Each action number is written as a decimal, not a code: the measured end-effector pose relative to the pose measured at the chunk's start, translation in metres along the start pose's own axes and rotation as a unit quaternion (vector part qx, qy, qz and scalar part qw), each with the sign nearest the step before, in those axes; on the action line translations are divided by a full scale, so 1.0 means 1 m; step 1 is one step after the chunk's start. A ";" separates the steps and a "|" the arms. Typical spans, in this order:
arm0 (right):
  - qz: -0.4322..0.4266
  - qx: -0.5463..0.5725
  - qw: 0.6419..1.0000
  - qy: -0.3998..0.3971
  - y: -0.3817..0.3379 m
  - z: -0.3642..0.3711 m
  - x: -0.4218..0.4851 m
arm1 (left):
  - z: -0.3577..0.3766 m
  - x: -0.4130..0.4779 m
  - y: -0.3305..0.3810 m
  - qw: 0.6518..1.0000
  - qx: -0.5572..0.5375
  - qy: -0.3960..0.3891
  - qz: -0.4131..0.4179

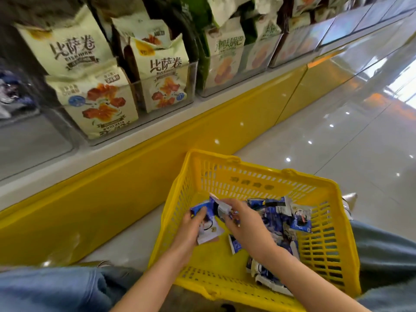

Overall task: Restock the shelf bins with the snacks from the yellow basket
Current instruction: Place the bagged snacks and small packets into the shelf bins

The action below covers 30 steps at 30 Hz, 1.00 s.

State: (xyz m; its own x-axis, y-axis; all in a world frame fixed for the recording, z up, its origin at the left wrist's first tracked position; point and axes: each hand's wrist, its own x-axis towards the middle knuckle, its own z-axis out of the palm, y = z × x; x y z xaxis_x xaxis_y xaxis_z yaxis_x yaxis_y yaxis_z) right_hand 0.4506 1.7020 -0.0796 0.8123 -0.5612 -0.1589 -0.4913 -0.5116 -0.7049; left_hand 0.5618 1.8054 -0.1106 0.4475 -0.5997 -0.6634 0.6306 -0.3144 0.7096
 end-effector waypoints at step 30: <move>-0.225 -0.032 0.964 -0.139 -0.268 -0.001 0.053 | -0.191 -0.156 0.162 0.908 0.128 0.115 0.383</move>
State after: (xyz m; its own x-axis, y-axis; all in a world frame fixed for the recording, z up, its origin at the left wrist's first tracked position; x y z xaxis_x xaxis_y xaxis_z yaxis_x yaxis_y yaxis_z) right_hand 0.6246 1.8088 0.1020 0.9961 -0.0824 -0.0326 -0.0814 -0.7061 -0.7035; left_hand 0.7147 1.9887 0.0624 0.8311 -0.5549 0.0369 -0.0765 -0.0484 0.9959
